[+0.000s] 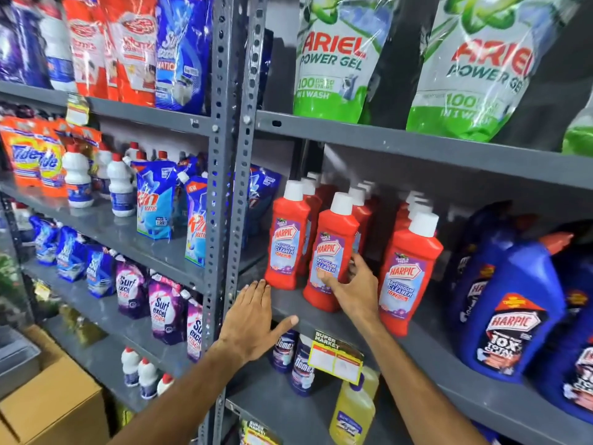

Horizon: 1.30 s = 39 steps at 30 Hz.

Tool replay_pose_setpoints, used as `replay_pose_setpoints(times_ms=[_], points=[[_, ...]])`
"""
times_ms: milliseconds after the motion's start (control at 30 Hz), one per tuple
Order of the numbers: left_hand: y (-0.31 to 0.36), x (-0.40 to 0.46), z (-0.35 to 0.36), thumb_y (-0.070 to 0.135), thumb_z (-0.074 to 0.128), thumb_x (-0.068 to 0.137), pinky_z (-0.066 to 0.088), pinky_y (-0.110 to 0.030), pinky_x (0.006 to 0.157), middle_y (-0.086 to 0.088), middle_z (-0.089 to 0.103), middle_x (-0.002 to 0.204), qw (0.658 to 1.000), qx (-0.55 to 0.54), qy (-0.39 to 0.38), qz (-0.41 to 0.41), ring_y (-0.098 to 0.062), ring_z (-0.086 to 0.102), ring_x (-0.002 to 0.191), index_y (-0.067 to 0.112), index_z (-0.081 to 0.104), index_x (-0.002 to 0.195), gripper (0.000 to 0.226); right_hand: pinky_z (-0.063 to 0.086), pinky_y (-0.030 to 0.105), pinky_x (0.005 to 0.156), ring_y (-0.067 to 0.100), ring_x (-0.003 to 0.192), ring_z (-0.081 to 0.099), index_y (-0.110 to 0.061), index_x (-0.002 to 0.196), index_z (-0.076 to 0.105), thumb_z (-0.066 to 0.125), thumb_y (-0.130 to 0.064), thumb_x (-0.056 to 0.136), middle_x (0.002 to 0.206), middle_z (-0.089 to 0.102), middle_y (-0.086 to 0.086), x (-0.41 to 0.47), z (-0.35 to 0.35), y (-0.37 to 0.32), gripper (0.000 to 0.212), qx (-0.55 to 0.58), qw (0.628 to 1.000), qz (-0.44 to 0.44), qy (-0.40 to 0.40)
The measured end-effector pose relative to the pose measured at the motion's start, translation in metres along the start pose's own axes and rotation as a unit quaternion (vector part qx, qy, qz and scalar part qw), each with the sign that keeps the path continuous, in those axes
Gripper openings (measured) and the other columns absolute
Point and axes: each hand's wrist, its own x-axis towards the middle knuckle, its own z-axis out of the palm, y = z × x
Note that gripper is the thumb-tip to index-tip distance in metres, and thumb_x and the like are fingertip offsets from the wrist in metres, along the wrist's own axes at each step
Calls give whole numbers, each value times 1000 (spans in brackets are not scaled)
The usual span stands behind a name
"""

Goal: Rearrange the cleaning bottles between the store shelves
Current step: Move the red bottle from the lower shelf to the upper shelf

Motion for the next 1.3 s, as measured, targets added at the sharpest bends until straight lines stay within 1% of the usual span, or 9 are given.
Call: replay_pose_setpoints(times_ms=[67, 167, 233, 300, 433, 1033, 1133, 1200, 1300], points=[[1, 0, 0, 91, -1, 85, 3, -40, 134, -17, 18, 175, 1000, 11, 4, -3, -28, 12, 163, 1, 12, 165, 121, 55, 4, 82, -21, 91, 68, -23, 133, 63, 100, -28, 68, 111, 75, -16, -12, 1, 13, 75, -24, 999, 16, -39], [2, 0, 1, 91, -3, 84, 4, -41, 134, -17, 18, 175, 1000, 18, 5, -7, -28, 11, 163, 1, 12, 166, 122, 63, 31, 96, 4, 97, 76, -15, 131, 67, 100, -21, 69, 118, 80, 0, -19, 2, 23, 70, -48, 996, 40, -65], [2, 0, 1, 90, -2, 84, 4, -41, 134, -17, 17, 175, 1000, 19, 1, -6, -28, 11, 163, 1, 11, 166, 121, 62, 33, 96, 12, 102, 77, -14, 130, 68, 99, -20, 70, 121, 80, 3, -16, 3, 24, 68, -51, 996, 46, -64], [2, 0, 2, 90, -3, 85, 3, -41, 134, -17, 17, 175, 1000, 21, 2, -7, -28, 10, 163, 2, 11, 166, 121, 61, 31, 97, 14, 104, 76, -13, 131, 68, 98, -20, 72, 123, 79, 4, -14, 5, 24, 67, -52, 995, 51, -61], [2, 0, 2, 91, -4, 85, 2, -40, 134, -17, 16, 176, 1000, 27, -1, -8, -28, 9, 164, 2, 10, 166, 121, 61, 43, 104, 19, 113, 76, -11, 135, 66, 97, -19, 74, 128, 78, 6, -10, 7, 25, 69, -48, 995, 61, -61], [0, 0, 2, 92, -13, 81, 5, -43, 134, -17, 15, 176, 1000, 13, -3, -7, -28, 8, 164, 2, 8, 166, 125, 57, 38, 105, 23, 125, 72, -12, 143, 58, 95, -23, 79, 139, 73, 8, -17, 3, 21, 75, -52, 995, 73, -55], [2, 0, 3, 90, -8, 86, 5, -45, 134, -19, 9, 176, 1000, 17, -3, -17, -29, 3, 164, 0, 4, 165, 121, 54, 38, 109, 22, 130, 68, -14, 152, 46, 96, -29, 76, 145, 67, 5, -28, 1, 15, 92, -65, 995, 63, -42], [6, -7, 6, 86, -1, 91, 3, -45, 134, -19, 1, 176, 1000, 10, 10, -27, -29, -4, 164, 0, -1, 165, 114, 47, 36, 113, 21, 139, 58, -17, 158, 38, 93, -34, 79, 153, 58, 3, -45, 3, 11, 97, -92, 995, 31, -13], [10, -31, 20, 75, 20, 103, 7, -46, 134, -21, 0, 175, 996, -27, 79, -10, -31, -2, 164, -2, 5, 165, 100, 45, 35, 113, 20, 138, 48, -18, 151, 44, 83, -31, 89, 148, 50, 3, -77, 8, 7, 75, -138, 985, -71, 69]])
